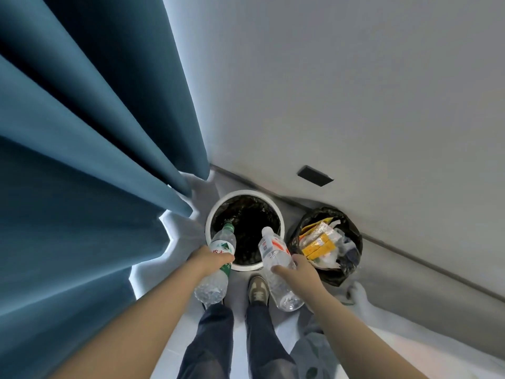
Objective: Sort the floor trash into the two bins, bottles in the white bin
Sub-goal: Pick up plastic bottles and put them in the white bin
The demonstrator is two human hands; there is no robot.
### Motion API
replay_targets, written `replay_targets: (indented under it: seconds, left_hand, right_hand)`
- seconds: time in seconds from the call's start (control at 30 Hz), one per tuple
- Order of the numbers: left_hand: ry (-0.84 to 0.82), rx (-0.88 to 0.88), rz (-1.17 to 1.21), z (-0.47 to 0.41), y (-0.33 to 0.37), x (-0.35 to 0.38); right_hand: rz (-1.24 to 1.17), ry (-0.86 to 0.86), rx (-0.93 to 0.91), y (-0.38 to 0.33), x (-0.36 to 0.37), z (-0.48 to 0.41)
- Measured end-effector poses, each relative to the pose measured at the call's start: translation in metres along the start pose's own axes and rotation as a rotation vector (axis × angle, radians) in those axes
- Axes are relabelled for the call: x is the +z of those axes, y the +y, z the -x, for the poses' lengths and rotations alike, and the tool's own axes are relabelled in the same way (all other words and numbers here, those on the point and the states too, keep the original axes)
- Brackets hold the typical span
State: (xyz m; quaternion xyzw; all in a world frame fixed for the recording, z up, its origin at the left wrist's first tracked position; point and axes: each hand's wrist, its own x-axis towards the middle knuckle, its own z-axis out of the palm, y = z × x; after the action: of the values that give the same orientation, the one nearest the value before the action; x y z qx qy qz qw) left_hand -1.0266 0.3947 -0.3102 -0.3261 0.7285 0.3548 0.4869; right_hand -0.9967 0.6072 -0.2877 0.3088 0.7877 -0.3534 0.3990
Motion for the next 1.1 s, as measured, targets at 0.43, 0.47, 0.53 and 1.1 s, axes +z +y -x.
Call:
replay_targets:
  seconds: [0.43, 0.47, 0.53, 1.1]
  left_hand:
    - [0.145, 0.05, -0.085, -0.106, 0.002, 0.031]
    - [0.156, 0.063, -0.103, -0.108, 0.001, 0.032]
    - [0.151, 0.083, -0.14, -0.107, -0.002, 0.033]
    - [0.172, 0.246, -0.634, -0.069, -0.041, 0.016]
  right_hand:
    - [0.039, -0.004, 0.023, 0.026, 0.03, -0.097]
    - [0.05, -0.005, 0.024, 0.027, 0.031, -0.099]
    - [0.093, -0.01, 0.017, 0.026, 0.033, -0.104]
    - [0.615, 0.065, -0.174, -0.031, 0.055, -0.116]
